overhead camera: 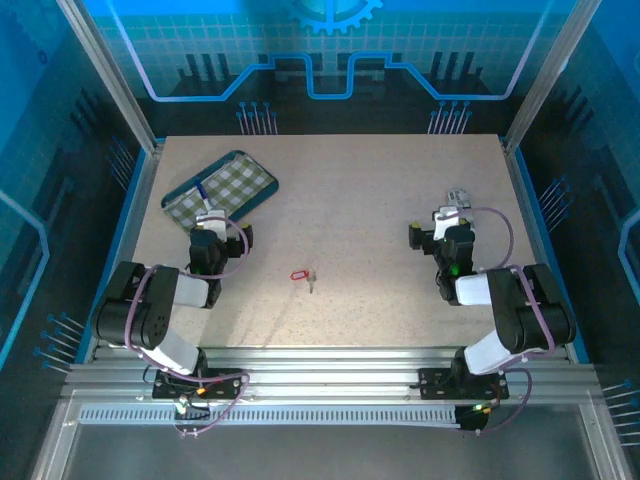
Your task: Remove the keys from the keyring
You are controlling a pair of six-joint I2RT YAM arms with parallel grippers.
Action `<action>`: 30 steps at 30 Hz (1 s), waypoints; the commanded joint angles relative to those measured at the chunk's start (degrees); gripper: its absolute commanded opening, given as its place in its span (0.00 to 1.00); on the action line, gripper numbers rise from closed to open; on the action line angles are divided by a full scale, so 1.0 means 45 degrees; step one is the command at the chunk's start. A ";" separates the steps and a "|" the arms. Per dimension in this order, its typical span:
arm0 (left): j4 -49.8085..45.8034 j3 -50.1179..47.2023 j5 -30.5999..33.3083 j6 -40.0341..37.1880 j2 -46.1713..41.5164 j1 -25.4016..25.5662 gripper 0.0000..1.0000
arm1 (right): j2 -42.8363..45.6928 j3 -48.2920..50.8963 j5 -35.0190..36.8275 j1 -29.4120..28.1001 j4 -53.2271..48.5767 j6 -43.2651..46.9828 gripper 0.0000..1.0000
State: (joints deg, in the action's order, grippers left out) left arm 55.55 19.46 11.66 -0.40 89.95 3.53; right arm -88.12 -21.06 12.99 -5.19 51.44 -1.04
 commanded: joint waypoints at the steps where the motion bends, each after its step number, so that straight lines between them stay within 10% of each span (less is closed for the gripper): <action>1: -0.0026 0.0284 -0.0248 -0.0184 -0.0203 -0.0141 0.99 | 0.0007 -0.0203 -0.0016 -0.0018 0.0208 0.0094 1.00; 30: -0.0442 0.0483 -0.0518 -0.0013 -0.0223 -0.0311 0.99 | 0.0009 -0.0201 -0.0019 -0.0028 0.0205 0.0111 1.00</action>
State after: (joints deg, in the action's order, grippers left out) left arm 54.17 20.53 10.61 -0.36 89.95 3.01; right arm -88.12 -21.08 12.99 -5.19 51.44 -1.04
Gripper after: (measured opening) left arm 0.995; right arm 0.997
